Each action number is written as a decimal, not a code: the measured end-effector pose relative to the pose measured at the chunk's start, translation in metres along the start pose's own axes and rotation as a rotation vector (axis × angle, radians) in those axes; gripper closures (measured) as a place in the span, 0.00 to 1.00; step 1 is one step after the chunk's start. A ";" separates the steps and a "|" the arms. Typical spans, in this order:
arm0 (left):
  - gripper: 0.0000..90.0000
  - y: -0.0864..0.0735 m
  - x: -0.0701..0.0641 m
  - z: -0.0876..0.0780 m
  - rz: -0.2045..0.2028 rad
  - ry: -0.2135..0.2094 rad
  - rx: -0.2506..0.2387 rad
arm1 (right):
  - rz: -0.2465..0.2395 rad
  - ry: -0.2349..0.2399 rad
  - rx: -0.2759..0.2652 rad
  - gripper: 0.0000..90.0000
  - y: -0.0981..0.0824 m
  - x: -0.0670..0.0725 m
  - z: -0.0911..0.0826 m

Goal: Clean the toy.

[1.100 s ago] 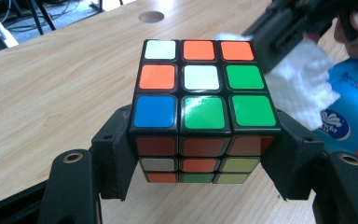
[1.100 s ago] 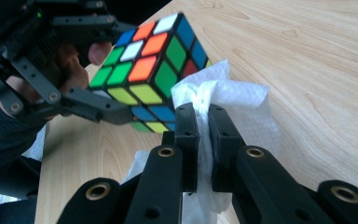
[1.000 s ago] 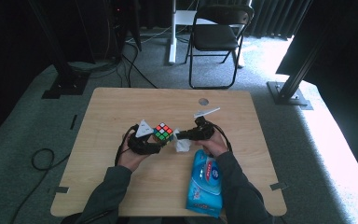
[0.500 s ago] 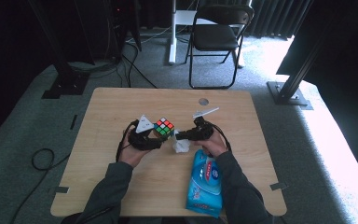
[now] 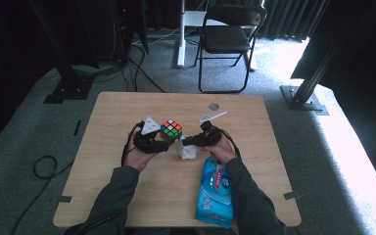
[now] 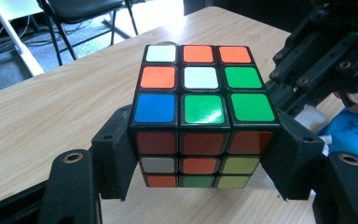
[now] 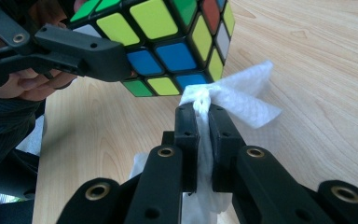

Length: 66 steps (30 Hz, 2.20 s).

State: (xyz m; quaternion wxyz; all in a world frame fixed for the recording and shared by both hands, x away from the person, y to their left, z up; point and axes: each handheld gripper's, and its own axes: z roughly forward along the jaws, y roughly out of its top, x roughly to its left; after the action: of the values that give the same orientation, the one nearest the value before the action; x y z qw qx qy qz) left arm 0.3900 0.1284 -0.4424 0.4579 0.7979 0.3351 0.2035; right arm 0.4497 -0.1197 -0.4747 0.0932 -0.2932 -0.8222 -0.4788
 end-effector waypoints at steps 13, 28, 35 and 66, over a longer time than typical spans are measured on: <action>0.38 0.002 0.002 0.001 -0.015 0.000 -0.010 | 0.015 -0.028 0.026 0.94 0.003 -0.002 0.010; 0.38 0.007 -0.001 0.003 -0.017 -0.009 -0.021 | -0.067 0.031 0.033 0.94 0.006 0.012 0.021; 0.38 0.008 -0.002 0.000 -0.013 -0.010 -0.028 | -0.044 -0.028 -0.004 0.94 0.006 0.007 0.017; 0.38 0.010 -0.003 -0.002 -0.015 -0.012 -0.041 | -0.085 -0.056 -0.034 0.94 0.006 0.011 0.013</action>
State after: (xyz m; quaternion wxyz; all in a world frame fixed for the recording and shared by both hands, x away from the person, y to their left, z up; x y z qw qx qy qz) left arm 0.3898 0.1239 -0.4323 0.4778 0.7870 0.3341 0.2018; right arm 0.4454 -0.1020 -0.4724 0.0447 -0.2731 -0.8278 -0.4880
